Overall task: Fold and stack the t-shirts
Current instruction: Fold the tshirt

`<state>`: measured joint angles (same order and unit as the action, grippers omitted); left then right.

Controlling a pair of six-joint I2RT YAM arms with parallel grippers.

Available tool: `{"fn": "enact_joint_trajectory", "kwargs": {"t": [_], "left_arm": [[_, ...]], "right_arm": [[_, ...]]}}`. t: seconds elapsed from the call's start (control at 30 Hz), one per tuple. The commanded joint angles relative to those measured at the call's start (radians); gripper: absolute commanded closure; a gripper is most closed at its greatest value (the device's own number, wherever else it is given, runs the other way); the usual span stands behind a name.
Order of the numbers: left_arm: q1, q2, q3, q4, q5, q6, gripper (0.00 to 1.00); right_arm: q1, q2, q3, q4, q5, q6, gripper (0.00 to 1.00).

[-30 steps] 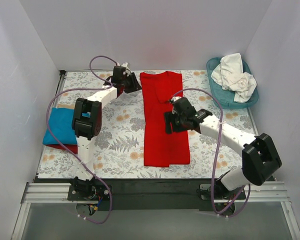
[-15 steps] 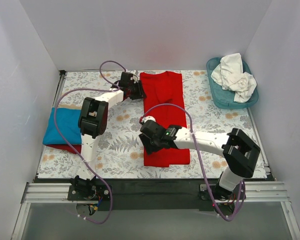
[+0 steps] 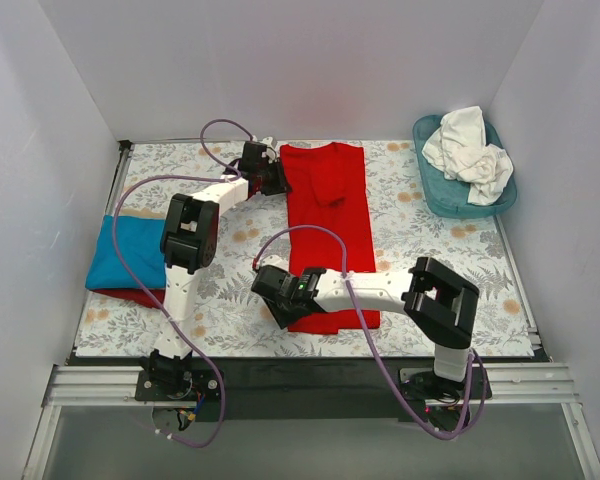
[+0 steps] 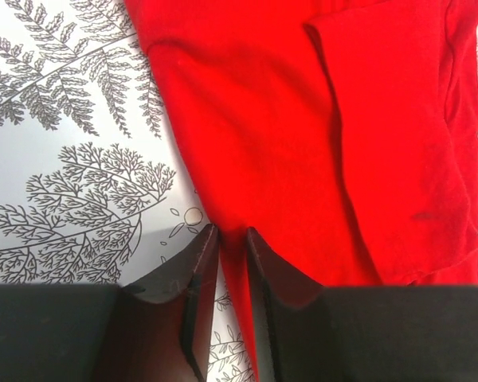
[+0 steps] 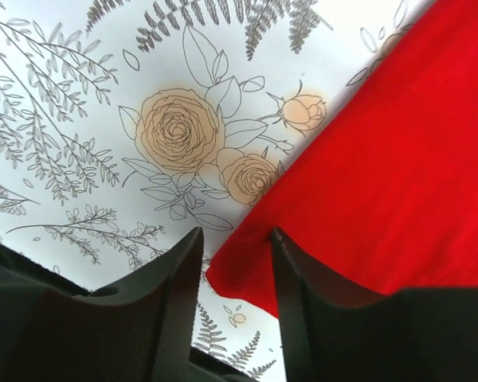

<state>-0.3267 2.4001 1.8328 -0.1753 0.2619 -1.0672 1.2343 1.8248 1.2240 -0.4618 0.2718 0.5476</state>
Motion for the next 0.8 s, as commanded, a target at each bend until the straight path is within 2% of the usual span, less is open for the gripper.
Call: {"fn": "enact_joint_trajectory", "kwargs": {"t": [0.0,0.07,0.27,0.3,0.33,0.43,0.77], "left_arm": [[0.0,0.022,0.016,-0.036,-0.03,0.015,0.82],[0.0,0.031,0.022,-0.038,-0.041,0.01,0.84],[0.0,0.056,0.046,-0.036,-0.069,-0.008,0.93],[0.0,0.06,0.055,-0.036,-0.075,-0.01,0.95],[0.0,0.063,0.059,-0.035,-0.084,-0.013,0.97],[0.0,0.076,0.082,-0.038,-0.115,-0.02,1.0],[0.002,0.108,0.18,-0.047,-0.201,-0.027,1.0]], "right_arm": [[0.011,0.031,0.042,-0.029,0.027,0.02,0.56],[0.014,0.042,0.046,-0.037,0.032,0.02,0.63],[0.021,0.071,0.052,-0.066,0.032,0.029,0.75],[0.024,0.073,0.051,-0.069,0.03,0.031,0.8],[0.025,0.07,0.049,-0.072,0.03,0.032,0.89],[0.03,0.057,0.049,-0.078,0.027,0.032,0.99],[0.045,-0.015,0.014,-0.086,-0.031,0.015,0.99]]}}
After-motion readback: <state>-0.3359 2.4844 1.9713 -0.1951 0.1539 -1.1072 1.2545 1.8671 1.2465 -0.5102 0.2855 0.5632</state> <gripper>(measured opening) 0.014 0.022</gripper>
